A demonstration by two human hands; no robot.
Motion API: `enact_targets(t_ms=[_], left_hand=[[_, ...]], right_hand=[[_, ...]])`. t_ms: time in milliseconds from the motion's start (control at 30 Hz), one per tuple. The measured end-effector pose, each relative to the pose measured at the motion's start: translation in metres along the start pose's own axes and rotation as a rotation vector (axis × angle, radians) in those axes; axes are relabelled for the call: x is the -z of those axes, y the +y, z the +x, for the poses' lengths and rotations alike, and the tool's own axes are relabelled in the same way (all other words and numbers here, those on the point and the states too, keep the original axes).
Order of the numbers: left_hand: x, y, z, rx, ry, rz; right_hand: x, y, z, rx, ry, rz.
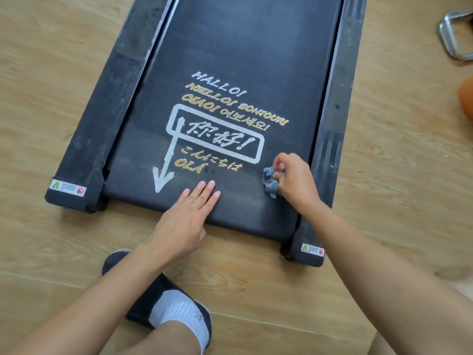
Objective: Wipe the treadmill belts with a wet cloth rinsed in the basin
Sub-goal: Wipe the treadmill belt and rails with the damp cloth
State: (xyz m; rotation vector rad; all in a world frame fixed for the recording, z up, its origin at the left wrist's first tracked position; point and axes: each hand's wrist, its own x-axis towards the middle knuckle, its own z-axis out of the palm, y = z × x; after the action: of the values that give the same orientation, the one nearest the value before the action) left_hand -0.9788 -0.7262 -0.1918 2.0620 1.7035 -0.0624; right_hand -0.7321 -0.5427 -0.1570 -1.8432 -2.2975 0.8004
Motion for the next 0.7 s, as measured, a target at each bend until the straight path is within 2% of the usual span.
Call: enact_targets(t_ms=[100,200,333,400,500,600,700], left_hand=[[0.003,0.003,0.0,0.01,-0.002,0.033],[0.002,0.003,0.0,-0.003,-0.003,0.052],[0.008,0.008,0.0,0.004,-0.027,0.118],[0.014,0.01,0.001,-0.003,-0.115,0.141],[0.02,0.013,0.002,0.0,-0.14,0.156],[0.017,0.015,0.001,0.031,-0.133,0.171],[0.008,0.016,-0.001,0.033,-0.097,0.128]], right_hand=[[0.012,-0.006,0.027,-0.018,0.031,0.013],[0.0,-0.008,-0.006,0.037,0.017,-0.032],[-0.033,-0.007,-0.108,0.233,-0.178,-0.101],[-0.033,-0.003,-0.116,0.289,-0.225,-0.104],[-0.025,-0.005,-0.074,0.312,-0.168,-0.13],[-0.017,-0.019,-0.007,0.206,-0.019,-0.123],[-0.01,-0.029,0.027,0.151,-0.002,-0.18]])
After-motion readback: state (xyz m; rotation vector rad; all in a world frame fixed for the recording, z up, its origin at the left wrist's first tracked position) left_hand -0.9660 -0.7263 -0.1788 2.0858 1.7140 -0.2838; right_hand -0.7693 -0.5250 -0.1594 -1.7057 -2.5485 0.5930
